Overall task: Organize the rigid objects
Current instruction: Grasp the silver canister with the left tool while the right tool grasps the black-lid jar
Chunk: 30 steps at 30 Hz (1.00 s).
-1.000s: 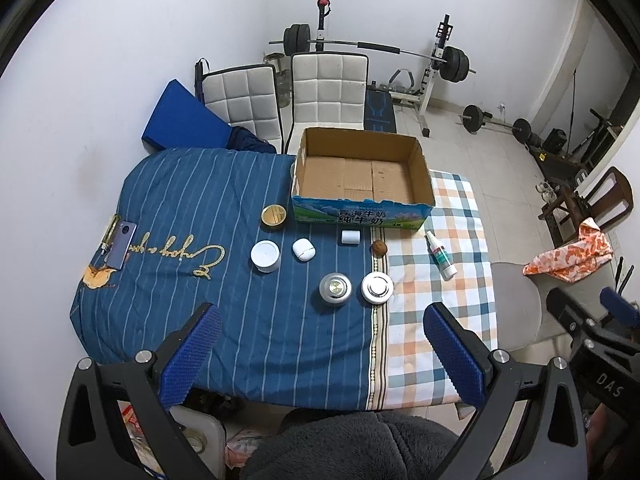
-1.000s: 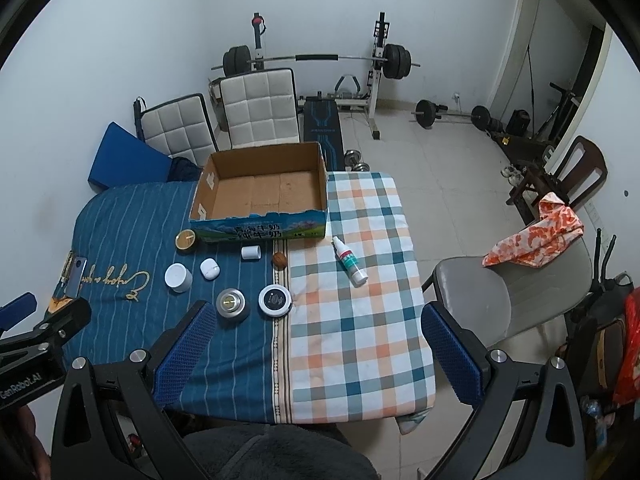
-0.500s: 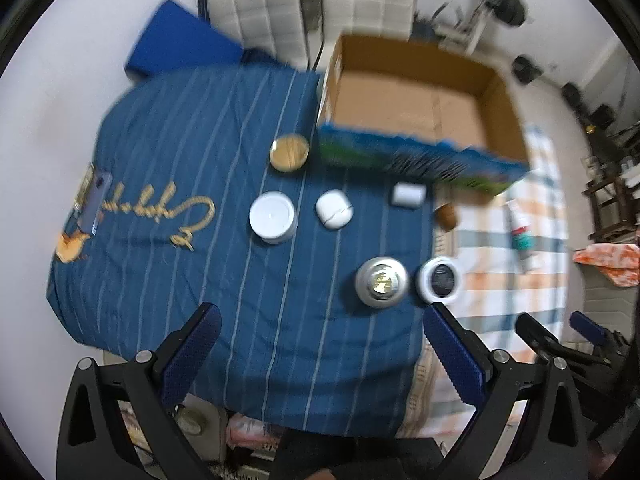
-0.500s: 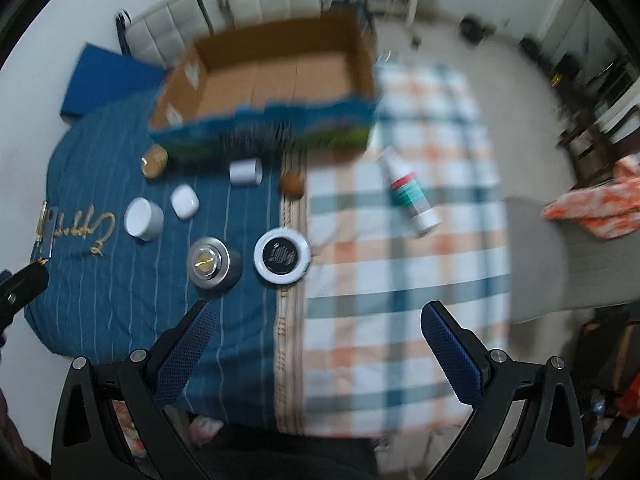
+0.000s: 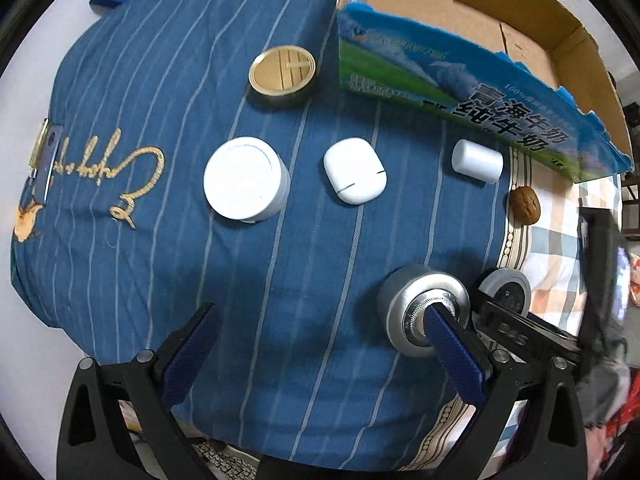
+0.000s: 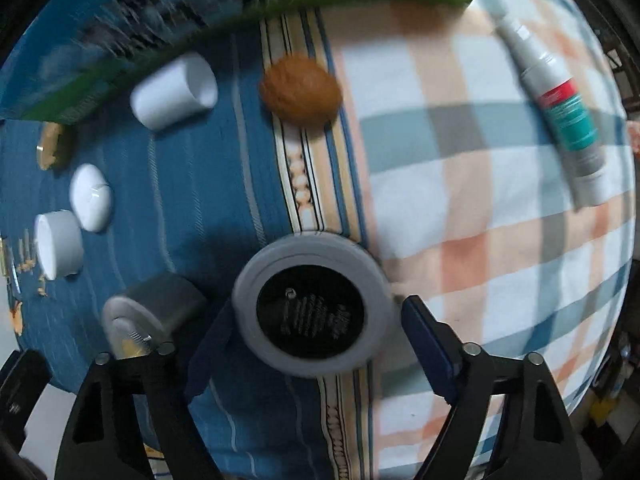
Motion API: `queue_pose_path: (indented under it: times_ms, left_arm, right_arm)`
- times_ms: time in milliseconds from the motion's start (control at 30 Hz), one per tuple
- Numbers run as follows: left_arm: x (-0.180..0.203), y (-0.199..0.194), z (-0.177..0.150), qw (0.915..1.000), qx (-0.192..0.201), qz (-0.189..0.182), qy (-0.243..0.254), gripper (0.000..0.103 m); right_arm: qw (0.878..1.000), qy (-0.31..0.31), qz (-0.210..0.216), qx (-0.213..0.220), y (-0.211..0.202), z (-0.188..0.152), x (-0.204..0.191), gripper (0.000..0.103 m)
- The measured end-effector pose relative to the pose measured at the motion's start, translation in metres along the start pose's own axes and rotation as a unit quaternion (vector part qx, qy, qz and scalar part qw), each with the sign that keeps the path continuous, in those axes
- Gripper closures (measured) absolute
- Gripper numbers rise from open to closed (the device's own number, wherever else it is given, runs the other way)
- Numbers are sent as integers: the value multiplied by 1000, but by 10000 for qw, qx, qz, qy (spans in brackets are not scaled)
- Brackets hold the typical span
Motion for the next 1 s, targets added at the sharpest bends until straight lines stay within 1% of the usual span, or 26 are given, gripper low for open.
queue_pose_path:
  times_ms: [33, 100, 200, 233, 333, 400, 500, 533, 567, 600, 633, 667, 700, 733, 800, 867, 967, 1000]
  left_arm:
    - [2, 1, 0, 10000, -19, -18, 22, 0]
    - [8, 5, -1, 9999, -82, -97, 77, 0]
    - [22, 11, -3, 9991, -224, -329, 142, 0]
    - [29, 16, -4, 9988, -276, -367, 184, 0]
    - [50, 34, -6, 9972, -512, -434, 339, 0]
    - [63, 47, -6, 9956, -690, -471, 415, 0]
    - [79, 69, -1, 9938, -878, -410, 544, 1]
    - [82, 74, 0, 9936, -909, -359, 567, 5]
    - [85, 79, 2, 9934, -923, -347, 585, 20]
    - [87, 84, 3, 9930, -962, -356, 582, 33]
    - [88, 90, 3, 9926, -1042, -265, 557, 33]
    - [89, 93, 3, 9927, -1053, -252, 527, 33]
    - [90, 96, 3, 9930, -1049, -252, 484, 33]
    - [90, 98, 3, 9928, -1075, -242, 460, 33]
    - [90, 109, -2, 9922, -1154, -172, 442, 33]
    - [94, 109, -3, 9937, -1025, -67, 448, 34]
    - [92, 110, -5, 9952, -930, -107, 266, 34]
    - [89, 108, -8, 9957, -892, -106, 241, 34]
  right_arm:
    - [10000, -2, -23, -32, 5, 0, -1, 22]
    - [9998, -85, -130, 78, 7, -1, -4, 24]
    - [9996, -180, -224, -74, 13, -9, 2, 24]
    - [9993, -216, -272, -99, 13, -13, 13, 24]
    - [9984, -222, -490, -185, 19, -20, 36, 24]
    - [9983, -172, -512, -231, 22, -22, 46, 24]
    - [9983, -137, -479, -310, 28, -23, 53, 24]
    - [9982, -161, -462, -343, 31, -24, 51, 24]
    - [9982, -170, -452, -368, 29, -25, 51, 24]
    - [9981, -170, -450, -381, 28, -25, 50, 24]
    - [9978, -189, -475, -415, 16, -24, 51, 24]
    - [9977, -193, -489, -428, 16, -24, 50, 24]
    - [9977, -195, -505, -417, 19, -22, 50, 24]
    - [9975, -208, -535, -410, 31, -19, 45, 24]
    - [9974, -205, -541, -420, 33, -19, 42, 23]
    - [9973, -225, -557, -433, 33, -20, 39, 22]
    - [9970, -195, -616, -418, 41, -18, 33, 25]
    - [9972, -175, -599, -417, 40, -11, 42, 25]
Point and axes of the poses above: each gripper's, at about its wrist camera, not at the fingertips, and y roughly the way its jaws point, x to its right, z to its top, the point moved 5 cm from there along y, roughly the way its jaws point, and after that the axes turned 4 degrees about -x, right-handed, at the moved point
